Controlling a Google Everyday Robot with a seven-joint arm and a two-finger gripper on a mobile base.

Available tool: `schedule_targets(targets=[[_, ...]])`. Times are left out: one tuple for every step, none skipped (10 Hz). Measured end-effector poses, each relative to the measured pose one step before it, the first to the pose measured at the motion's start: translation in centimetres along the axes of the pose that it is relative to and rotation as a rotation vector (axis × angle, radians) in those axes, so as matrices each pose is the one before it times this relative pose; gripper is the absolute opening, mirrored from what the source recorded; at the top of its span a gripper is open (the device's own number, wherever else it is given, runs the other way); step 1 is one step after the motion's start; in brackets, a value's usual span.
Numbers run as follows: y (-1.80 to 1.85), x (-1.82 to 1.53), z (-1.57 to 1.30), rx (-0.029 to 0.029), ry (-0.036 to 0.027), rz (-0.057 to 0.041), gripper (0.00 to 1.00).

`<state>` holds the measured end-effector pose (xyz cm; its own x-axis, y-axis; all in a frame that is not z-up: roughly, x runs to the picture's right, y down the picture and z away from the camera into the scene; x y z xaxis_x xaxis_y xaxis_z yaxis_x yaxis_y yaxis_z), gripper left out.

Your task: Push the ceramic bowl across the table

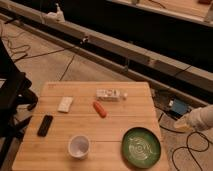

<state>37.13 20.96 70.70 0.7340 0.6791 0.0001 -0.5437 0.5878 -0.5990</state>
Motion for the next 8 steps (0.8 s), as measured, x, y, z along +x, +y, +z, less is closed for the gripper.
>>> schedule_targets(targets=[[1.024, 0.134, 0.937, -0.02503, 0.00174, 0.00100, 0.00], [1.155, 0.081, 1.176, -0.03083, 0.00407, -0.00139, 0.00], [0.692, 0.176, 0.694, -0.01994, 0.00375, 0.00087, 0.00], [0.833, 0.230, 0.875, -0.02460, 0.00359, 0.00307, 0.00], [0.505, 0.155, 0.700, -0.01813, -0.00148, 0.00793, 0.00], [0.249, 0.149, 0.434, -0.01165, -0.00355, 0.01013, 0.00], [0.287, 0.349, 0.558, -0.01537, -0.00330, 0.01614, 0.00], [0.207, 0.322, 0.428, -0.01212, -0.00078, 0.01177, 0.00]])
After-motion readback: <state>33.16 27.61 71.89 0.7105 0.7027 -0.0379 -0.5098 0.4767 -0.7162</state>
